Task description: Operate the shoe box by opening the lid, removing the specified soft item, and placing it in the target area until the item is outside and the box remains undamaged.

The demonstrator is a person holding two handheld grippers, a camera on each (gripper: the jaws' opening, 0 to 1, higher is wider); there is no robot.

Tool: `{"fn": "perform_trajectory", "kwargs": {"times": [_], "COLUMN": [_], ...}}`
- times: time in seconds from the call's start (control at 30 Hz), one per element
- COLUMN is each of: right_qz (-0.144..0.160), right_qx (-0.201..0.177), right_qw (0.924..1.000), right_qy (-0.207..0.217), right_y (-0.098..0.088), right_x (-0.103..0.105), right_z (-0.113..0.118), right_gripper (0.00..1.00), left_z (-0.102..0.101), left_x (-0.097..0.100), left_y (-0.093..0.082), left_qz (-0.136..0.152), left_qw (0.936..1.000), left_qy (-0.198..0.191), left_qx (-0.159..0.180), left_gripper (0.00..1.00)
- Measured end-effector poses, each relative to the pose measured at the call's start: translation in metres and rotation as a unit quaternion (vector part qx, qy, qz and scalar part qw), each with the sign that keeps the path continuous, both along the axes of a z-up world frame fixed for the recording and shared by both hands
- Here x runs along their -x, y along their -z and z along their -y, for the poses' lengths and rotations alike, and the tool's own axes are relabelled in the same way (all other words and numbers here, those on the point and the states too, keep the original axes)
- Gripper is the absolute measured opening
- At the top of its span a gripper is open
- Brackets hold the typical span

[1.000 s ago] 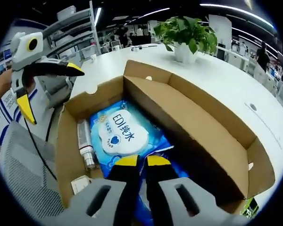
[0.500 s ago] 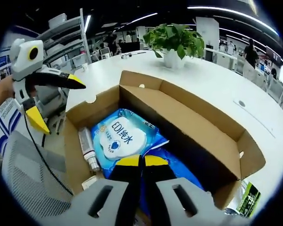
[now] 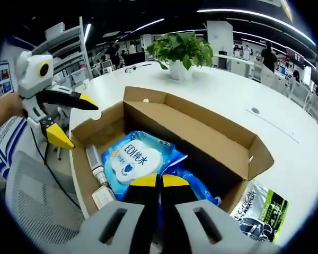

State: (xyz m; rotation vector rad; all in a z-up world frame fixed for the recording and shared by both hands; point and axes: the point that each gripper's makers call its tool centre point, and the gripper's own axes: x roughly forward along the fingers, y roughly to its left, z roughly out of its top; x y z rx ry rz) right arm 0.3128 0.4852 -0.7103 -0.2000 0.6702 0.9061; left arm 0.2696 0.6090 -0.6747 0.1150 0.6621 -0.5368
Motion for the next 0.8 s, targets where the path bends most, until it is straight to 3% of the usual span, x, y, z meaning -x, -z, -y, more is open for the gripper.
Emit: {"fn": "perform_trajectory", "kwargs": {"times": [0.43,0.8], "right_qz": [0.009,0.026], "right_qx": [0.008,0.03], "right_qw": [0.9999,0.9992], "right_qy": [0.004,-0.004], "right_y": [-0.004,-0.004], "right_x": [-0.003,-0.005], "right_z": [0.023,0.037], "right_gripper": [0.0,0.0], "left_z": [0.008,0.017], "left_x": [-0.014,-0.02], "left_y": [0.016,0.042], "left_qz": [-0.019,-0.064], "left_qw": [0.9998,0.9978], "left_qy": [-0.002,-0.014], "left_qx": [-0.001,0.014], "left_gripper": [0.55,0.43]}}
